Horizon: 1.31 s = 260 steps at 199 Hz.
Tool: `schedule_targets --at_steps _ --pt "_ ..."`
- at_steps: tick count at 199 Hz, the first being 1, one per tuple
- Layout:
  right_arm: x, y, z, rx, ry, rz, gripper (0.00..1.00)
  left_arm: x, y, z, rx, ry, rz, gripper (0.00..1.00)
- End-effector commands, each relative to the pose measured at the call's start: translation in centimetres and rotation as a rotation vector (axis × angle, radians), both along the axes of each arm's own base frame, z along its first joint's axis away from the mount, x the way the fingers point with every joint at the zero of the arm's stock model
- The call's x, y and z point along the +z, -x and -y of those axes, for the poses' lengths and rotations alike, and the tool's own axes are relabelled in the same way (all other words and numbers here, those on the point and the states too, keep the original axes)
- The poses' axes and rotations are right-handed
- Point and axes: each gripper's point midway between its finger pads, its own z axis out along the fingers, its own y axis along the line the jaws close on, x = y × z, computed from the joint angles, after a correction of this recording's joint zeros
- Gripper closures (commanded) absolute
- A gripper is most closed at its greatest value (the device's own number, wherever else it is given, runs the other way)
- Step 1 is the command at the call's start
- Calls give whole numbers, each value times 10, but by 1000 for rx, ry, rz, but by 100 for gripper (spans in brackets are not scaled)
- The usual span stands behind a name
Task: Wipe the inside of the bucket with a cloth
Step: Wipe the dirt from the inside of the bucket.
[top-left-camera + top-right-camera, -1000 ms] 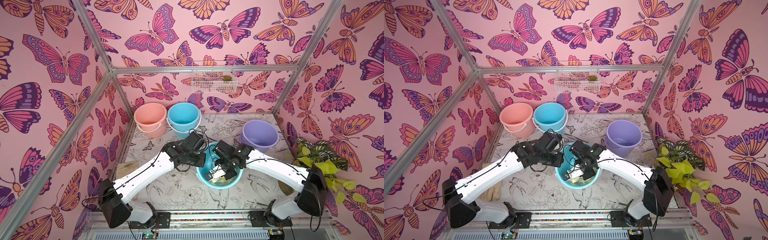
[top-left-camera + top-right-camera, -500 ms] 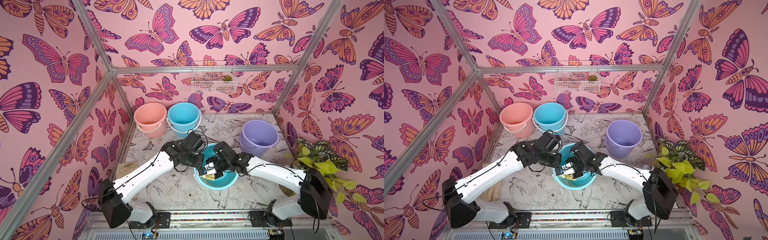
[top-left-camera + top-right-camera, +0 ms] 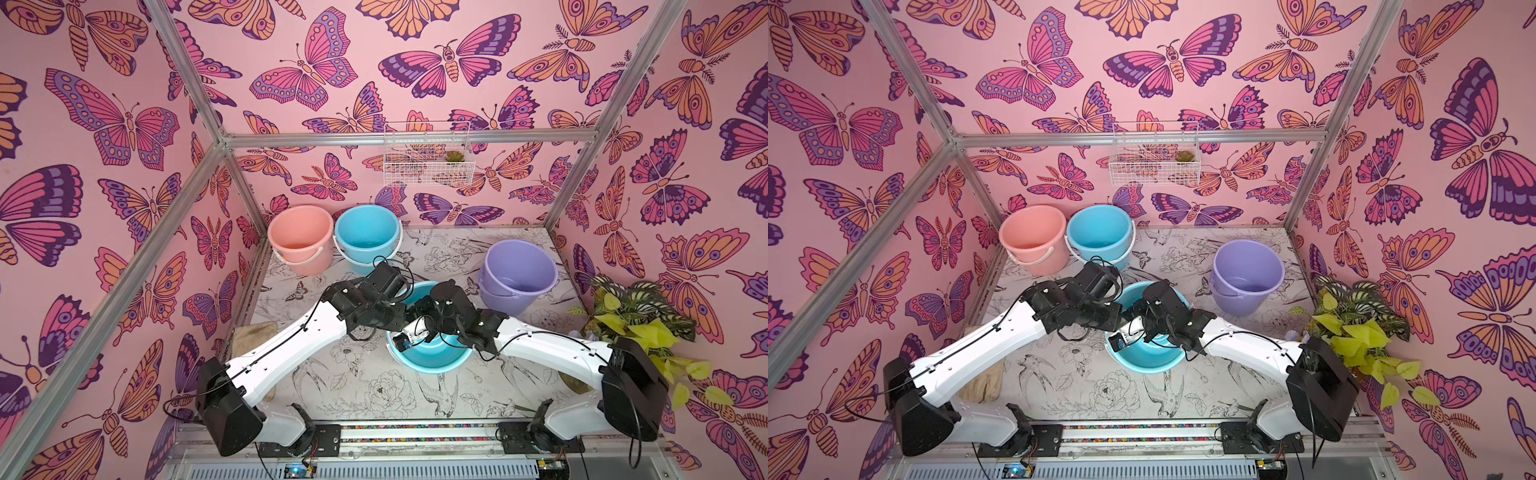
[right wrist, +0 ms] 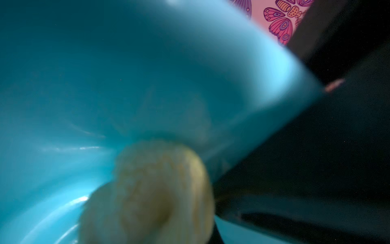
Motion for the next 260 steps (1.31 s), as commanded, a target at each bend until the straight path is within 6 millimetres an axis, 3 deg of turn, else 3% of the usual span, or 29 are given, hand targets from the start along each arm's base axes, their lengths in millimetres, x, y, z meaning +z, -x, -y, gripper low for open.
schedule_targets --at_steps 1,83,131,162,199,227,260 --pt "10 -26 30 -83 204 184 100 22 10 24 -66 132 -3 100" --pt "-7 10 100 -132 474 36 100 21 7 18 -43 110 16 100" --pt "-25 61 116 -107 513 -290 100 22 5 22 -46 111 15 100" --pt "-37 88 108 -81 477 -478 100 23 5 22 -43 115 15 100" --pt "-43 111 75 10 319 -655 100 22 5 23 -46 116 11 100" --pt "-41 108 47 64 176 -665 100 23 5 24 -44 121 8 100" --pt "-30 84 7 103 -79 -550 100 22 5 25 -42 123 0 100"
